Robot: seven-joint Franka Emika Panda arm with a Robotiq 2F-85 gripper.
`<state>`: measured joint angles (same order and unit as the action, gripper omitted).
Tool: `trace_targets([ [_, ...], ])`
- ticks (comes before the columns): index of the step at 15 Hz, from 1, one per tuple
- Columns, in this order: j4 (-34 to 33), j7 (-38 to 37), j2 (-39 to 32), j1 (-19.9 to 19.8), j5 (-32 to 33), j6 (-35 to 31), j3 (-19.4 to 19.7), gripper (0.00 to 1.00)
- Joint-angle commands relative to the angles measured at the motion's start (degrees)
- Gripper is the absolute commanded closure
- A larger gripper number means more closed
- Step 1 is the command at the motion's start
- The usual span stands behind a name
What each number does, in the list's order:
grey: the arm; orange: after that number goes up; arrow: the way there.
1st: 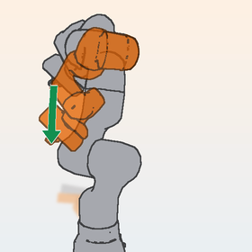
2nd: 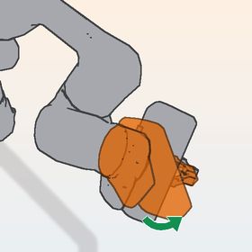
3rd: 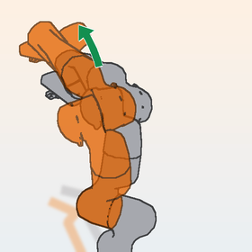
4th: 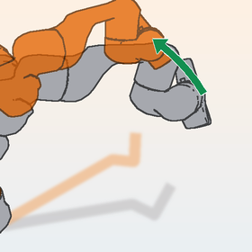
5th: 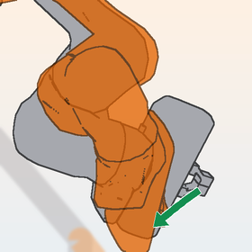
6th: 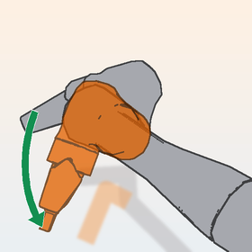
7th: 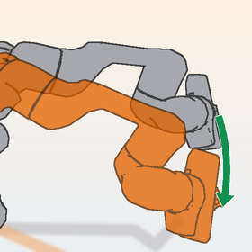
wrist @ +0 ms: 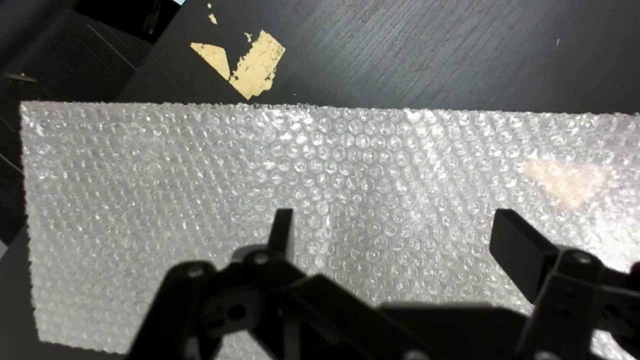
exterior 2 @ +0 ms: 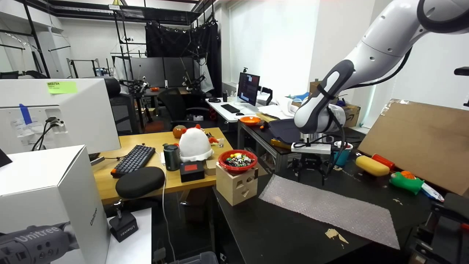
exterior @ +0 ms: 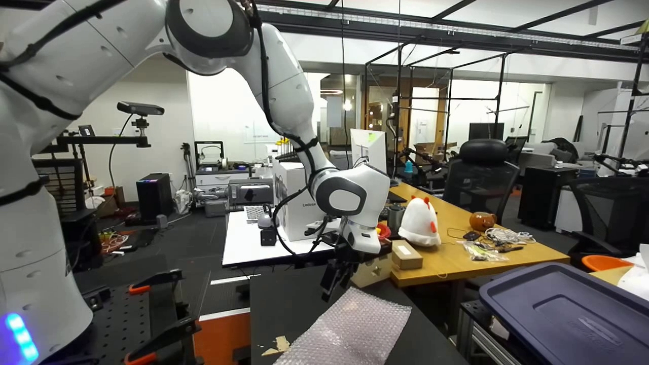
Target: Unfold the plastic once.
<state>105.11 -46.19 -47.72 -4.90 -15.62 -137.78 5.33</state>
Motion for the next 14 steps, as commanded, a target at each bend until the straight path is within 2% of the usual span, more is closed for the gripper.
trace_targets([
  [1,-1.02,-0.29,-0.70,1.13,-0.77,0.71,1.05,0.00],
  [8,-4.09,-1.72,-6.57,0.87,-0.80,-2.66,3.67,0.00],
  [14,-4.99,1.51,-11.55,-0.76,-1.78,-12.12,3.25,0.00],
])
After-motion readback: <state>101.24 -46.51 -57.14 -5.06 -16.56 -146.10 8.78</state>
